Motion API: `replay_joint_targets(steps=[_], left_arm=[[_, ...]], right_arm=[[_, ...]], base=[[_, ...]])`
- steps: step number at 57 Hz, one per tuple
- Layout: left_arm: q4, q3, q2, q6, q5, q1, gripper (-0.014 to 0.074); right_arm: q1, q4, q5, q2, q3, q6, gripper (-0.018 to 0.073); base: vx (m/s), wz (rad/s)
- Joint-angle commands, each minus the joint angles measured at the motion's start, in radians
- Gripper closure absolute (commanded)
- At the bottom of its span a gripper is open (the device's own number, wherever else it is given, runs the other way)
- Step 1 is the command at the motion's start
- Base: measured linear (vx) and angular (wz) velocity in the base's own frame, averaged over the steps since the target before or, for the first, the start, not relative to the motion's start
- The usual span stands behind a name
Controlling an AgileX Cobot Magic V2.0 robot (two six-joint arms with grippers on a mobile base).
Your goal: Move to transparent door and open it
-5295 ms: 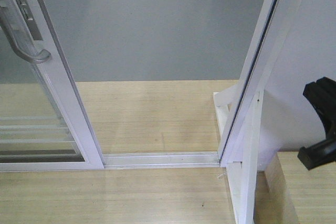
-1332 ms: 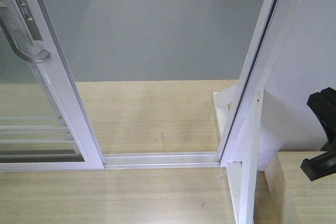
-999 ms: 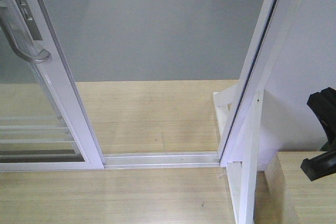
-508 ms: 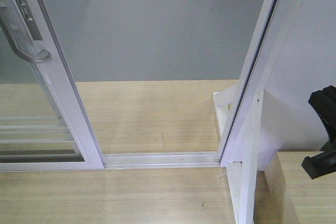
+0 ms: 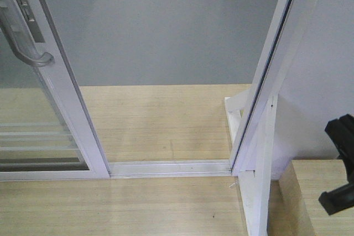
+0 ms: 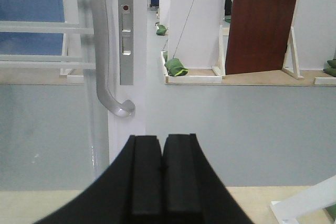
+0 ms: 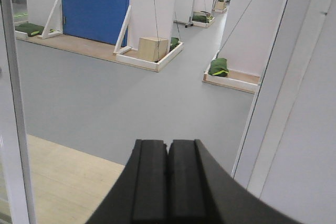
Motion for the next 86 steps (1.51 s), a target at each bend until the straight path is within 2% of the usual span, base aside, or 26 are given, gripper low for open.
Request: replay_joint_targets(steps=[1,5,7,11,86], left_arm=[[-0.005,0.015,-0.015,-0.001,-0.075,-0.006,0.0603],[-0.005,0.015,-0.015,-0.001,-0.075,-0.006,0.0603],[-0.005,0.015,-0.015,-0.001,-0.075,-0.006,0.0603],[-0.005,0.015,-0.015,-0.001,-0.075,-0.006,0.0603],[-0.005,0.015,-0.015,-0.001,-0.075,-0.006,0.0603]], right_arm=[[-0.006,-0.008,-0.107,-0.083,0.068,0.005,0.0564],[-0.006,-0.008,-0.098,-0.179,0.133,0.018,0.0564],[-0.006,-0.007,-0.016,-0.223,0.127,0.02,0.0564],[-0.008,-0.01,0.041,-0.291,0.128,0.016,0.0564],[-0.012,-0.01,0.041,-0.276,0.128,0.016,0.0564]], base=[[0.0,0.0],[0.0,0.0],[0.0,0.0],[0.0,0.0],[0.0,0.0]])
